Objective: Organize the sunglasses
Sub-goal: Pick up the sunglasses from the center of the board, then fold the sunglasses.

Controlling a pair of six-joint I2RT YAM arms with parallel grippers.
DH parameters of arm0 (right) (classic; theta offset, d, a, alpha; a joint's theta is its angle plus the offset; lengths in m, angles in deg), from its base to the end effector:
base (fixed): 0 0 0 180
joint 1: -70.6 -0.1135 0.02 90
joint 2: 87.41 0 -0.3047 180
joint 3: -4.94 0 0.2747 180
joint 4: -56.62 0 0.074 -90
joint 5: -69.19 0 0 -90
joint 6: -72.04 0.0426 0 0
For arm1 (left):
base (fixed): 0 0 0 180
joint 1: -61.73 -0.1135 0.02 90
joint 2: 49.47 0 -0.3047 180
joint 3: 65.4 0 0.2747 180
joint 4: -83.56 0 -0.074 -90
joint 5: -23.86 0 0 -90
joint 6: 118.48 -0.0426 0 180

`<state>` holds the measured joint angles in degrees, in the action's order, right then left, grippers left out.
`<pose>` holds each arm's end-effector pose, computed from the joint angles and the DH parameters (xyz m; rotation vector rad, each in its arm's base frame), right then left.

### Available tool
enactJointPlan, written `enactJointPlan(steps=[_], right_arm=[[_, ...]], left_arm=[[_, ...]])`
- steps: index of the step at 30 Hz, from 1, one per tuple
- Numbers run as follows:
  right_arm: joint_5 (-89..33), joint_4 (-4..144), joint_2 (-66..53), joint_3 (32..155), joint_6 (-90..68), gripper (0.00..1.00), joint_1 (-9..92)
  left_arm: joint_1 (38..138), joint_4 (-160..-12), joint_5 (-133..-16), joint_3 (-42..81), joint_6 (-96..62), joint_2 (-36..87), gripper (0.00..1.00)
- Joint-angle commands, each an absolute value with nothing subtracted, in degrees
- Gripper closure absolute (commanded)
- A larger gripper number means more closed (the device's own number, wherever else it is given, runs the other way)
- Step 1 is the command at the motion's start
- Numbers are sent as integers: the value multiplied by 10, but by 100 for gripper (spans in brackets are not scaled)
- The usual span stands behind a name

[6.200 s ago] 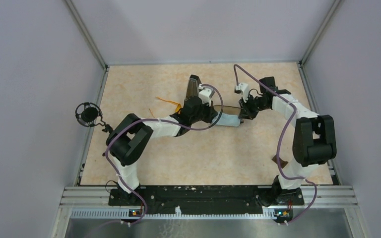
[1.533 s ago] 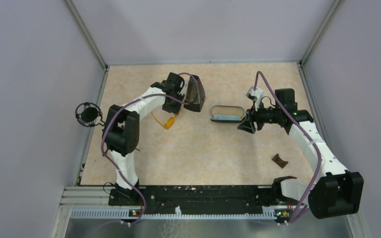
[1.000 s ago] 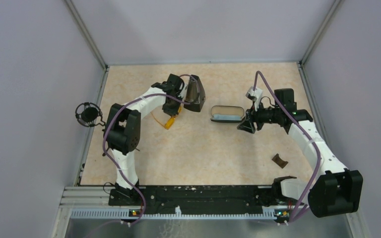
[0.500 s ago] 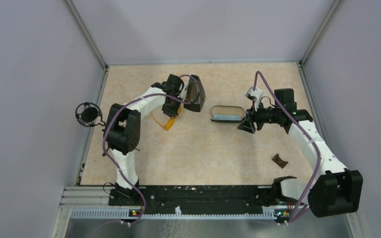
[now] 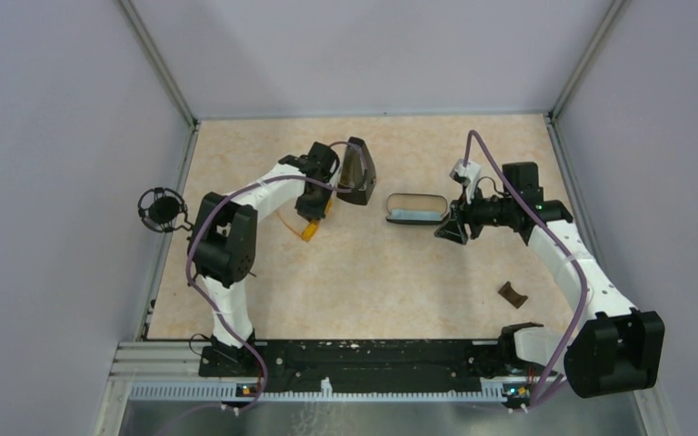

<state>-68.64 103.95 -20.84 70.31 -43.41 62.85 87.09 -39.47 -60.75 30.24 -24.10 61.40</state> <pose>0.2350 0.0638 0.3104 -0.9758 1.9892 0.8302 0.3895 -0.1802 0.2152 0.4925 2.7742 0.0150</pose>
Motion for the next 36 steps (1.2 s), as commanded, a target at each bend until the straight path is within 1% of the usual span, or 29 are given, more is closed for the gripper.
enactJointPlan(steps=[1, 7, 10, 12, 14, 16, 21, 27, 31, 34, 36], right_arm=[[-703, 1025, -202, 706, -444, 50, 627], [-700, 1026, -203, 705, -444, 50, 626], [-697, 1024, -203, 705, -443, 50, 627], [-696, 1022, -204, 704, -444, 52, 626], [-695, 1018, -204, 703, -440, 55, 627], [-689, 1011, -203, 703, -435, 59, 627], [-673, 1005, -191, 714, -433, 71, 627], [-673, 1036, -132, 780, -436, 79, 614], [-639, 1075, -81, 839, -451, 83, 563], [-606, 1116, -45, 898, -465, 85, 504], [-605, 1141, -24, 923, -472, 85, 465]], left_arm=[[877, -387, -613, 284, -245, 578, 80], [882, -382, -624, 282, -242, 562, 92], [896, -376, -629, 274, -239, 530, 98], [913, -374, -641, 263, -236, 500, 100], [940, -374, -656, 251, -237, 465, 100], [979, -373, -658, 241, -243, 432, 100], [1075, -376, -711, 211, -257, 340, 100], [1141, -427, -771, 156, -269, 227, 100], [1166, -482, -803, 111, -280, 168, 100], [1172, -482, -803, 103, -280, 163, 100], [1176, -479, -802, 102, -280, 167, 100]])
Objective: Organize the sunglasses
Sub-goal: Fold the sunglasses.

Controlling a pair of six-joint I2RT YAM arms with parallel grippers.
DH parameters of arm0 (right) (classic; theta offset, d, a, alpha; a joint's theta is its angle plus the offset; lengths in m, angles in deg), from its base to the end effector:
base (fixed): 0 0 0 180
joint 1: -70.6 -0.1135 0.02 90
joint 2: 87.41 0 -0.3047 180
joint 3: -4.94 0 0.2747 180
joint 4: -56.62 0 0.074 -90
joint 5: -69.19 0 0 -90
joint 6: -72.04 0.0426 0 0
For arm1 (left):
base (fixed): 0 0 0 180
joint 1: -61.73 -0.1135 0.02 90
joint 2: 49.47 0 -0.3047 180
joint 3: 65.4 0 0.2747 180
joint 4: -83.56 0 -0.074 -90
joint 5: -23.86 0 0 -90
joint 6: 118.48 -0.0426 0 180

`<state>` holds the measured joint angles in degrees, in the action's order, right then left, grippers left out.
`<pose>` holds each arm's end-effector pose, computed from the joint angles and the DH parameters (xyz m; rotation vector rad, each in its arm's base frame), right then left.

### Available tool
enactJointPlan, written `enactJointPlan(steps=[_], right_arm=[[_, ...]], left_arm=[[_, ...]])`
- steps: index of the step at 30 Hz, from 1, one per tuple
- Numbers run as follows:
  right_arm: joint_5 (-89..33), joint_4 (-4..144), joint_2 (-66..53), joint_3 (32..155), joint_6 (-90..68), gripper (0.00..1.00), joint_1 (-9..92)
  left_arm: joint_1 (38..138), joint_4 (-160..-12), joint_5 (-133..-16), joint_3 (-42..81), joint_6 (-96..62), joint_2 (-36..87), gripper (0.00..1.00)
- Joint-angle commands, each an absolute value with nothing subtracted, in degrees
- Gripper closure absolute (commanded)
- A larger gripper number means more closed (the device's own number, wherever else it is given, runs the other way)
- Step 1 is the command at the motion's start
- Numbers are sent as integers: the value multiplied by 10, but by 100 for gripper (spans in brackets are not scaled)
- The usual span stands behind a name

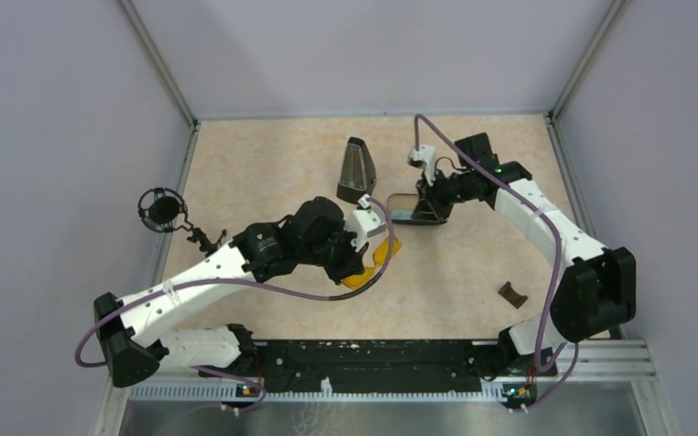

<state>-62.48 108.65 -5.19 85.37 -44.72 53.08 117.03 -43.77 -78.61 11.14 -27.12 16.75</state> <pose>0.2926 0.1221 0.3214 -1.1509 2.0570 0.8257 0.1364 -0.2131 0.3637 1.1948 2.0920 -0.7357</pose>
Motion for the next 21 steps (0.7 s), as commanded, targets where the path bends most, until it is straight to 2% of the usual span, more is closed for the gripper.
enactJointPlan(steps=[1, 8, 12, 16, 21], right_arm=[[-614, 1155, -17, 940, -481, 86, 440], [-705, 1296, 7, 964, -588, 86, 300], [-743, 1313, 13, 944, -603, 86, 282], [-729, 1308, 9, 955, -605, 86, 312], [-768, 1296, 9, 1008, -587, 84, 436]], left_arm=[[1179, -480, -801, 101, -280, 170, 100], [1199, -507, -783, 98, -293, 165, 100], [1202, -527, -769, 91, -297, 150, 100], [1203, -536, -772, 77, -312, 143, 100], [1203, -536, -784, 62, -324, 138, 100]])
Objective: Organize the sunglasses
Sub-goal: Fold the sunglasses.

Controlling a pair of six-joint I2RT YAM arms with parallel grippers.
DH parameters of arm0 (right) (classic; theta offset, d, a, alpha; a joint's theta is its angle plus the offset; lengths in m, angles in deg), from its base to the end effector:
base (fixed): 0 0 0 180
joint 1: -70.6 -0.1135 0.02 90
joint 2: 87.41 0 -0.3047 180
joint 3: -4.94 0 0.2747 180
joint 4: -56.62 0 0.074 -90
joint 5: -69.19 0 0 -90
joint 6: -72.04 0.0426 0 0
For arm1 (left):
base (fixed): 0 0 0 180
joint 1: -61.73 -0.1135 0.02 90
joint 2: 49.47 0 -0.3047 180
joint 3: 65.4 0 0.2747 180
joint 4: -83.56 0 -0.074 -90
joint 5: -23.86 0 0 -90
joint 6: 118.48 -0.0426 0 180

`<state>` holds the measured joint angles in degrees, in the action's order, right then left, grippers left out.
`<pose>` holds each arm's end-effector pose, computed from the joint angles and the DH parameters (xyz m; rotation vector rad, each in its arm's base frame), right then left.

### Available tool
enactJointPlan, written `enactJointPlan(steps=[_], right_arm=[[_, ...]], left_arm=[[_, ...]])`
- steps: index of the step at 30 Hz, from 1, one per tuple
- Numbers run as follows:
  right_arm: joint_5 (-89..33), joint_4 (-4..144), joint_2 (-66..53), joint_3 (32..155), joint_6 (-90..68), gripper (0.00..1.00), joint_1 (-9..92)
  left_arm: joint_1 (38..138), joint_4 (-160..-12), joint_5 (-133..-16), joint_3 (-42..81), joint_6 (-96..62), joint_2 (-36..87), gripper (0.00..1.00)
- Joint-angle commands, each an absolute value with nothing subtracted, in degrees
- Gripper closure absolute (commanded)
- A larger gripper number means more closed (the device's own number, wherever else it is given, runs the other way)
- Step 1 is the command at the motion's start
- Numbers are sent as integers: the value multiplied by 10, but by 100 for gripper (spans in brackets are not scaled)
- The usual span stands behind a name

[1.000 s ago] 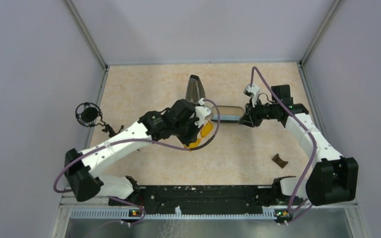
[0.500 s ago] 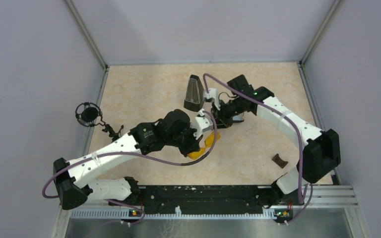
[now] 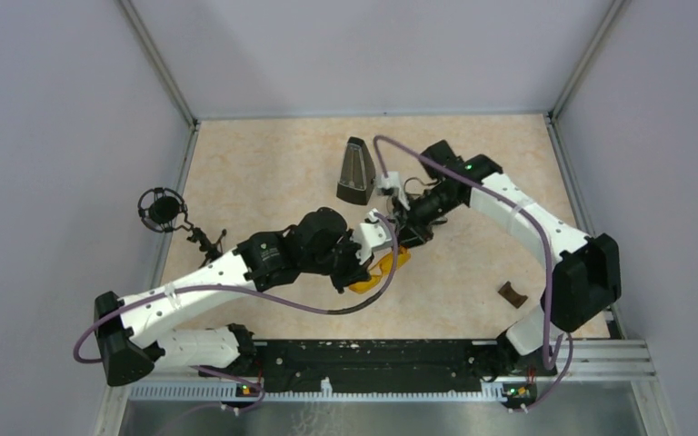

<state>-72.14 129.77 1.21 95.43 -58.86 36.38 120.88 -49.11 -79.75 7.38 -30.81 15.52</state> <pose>0.2455 0.2072 0.3318 -1.6979 1.8798 1.1871 0.1208 -0.2218 0.3534 1.3200 1.9601 -0.7766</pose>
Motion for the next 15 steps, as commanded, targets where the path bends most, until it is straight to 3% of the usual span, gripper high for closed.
enactJointPlan(steps=[1, 9, 15], right_arm=[[-764, 1266, 6, 1005, -570, 82, 452], [-637, 928, -60, 834, -313, 80, 477], [-686, 677, -78, 715, -123, 79, 477]], left_arm=[[1203, -536, -783, 59, -327, 137, 100], [1206, -570, -778, 52, -318, 96, 100], [1206, -820, -734, -44, -199, -10, 100]])
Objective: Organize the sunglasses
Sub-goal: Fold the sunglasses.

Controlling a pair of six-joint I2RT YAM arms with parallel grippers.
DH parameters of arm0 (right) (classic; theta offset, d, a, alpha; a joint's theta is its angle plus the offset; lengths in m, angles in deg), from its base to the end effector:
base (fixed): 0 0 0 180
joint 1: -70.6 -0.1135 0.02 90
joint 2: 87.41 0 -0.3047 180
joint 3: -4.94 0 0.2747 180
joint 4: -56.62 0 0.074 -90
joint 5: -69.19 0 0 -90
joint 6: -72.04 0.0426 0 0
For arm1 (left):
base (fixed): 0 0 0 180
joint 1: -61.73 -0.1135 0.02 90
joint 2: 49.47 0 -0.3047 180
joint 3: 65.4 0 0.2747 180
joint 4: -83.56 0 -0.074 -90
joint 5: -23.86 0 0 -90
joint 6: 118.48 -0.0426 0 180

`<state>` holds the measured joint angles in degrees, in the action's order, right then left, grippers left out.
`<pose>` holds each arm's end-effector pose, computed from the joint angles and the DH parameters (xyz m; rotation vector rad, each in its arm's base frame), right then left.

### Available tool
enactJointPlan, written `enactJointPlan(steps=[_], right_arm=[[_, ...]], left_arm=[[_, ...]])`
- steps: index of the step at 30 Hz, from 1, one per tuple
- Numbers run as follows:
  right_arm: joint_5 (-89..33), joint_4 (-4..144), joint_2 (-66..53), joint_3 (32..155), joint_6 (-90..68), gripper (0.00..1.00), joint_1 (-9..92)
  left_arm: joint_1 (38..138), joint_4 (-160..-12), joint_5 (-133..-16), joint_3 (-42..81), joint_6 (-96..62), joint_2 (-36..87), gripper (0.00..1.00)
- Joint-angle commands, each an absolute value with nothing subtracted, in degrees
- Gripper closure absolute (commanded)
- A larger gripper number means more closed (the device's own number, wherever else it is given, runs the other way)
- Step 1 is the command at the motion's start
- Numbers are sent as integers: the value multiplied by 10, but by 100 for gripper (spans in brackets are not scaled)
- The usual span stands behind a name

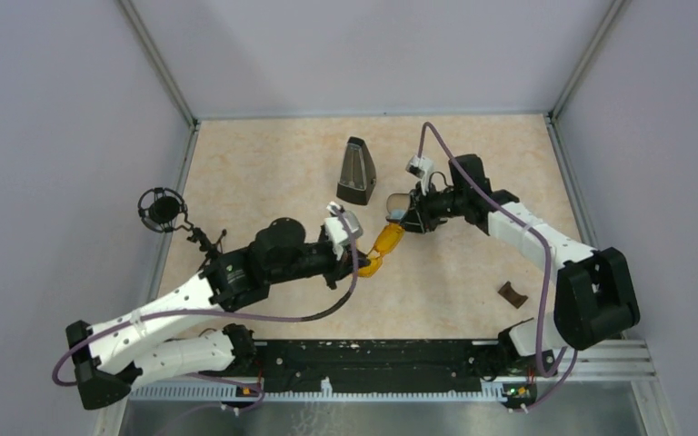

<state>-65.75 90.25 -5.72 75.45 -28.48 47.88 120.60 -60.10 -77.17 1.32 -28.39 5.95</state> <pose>0.2829 0.1511 0.2883 -1.0134 2.0428 1.0236 0.1075 -0.1937 0.3692 1.1427 1.7659 -0.8342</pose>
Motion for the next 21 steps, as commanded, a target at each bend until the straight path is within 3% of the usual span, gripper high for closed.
enactJointPlan(steps=[1, 5, 11, 16, 21], right_arm=[[-700, 656, -72, 711, -104, 79, 477], [-780, 556, -43, 692, 2, 79, 477], [-877, 167, 26, 659, 342, 74, 472], [-927, -185, 91, 657, 624, 72, 457], [-939, -293, 78, 664, 704, 70, 454]], left_arm=[[1206, -862, -722, -59, -170, -19, 100], [1206, -989, -700, -109, -102, -42, 100], [1206, -1147, -689, -183, -55, -60, 100], [1207, -1162, -676, -195, -52, -56, 100], [1206, -1158, -667, -203, -56, -54, 100]])
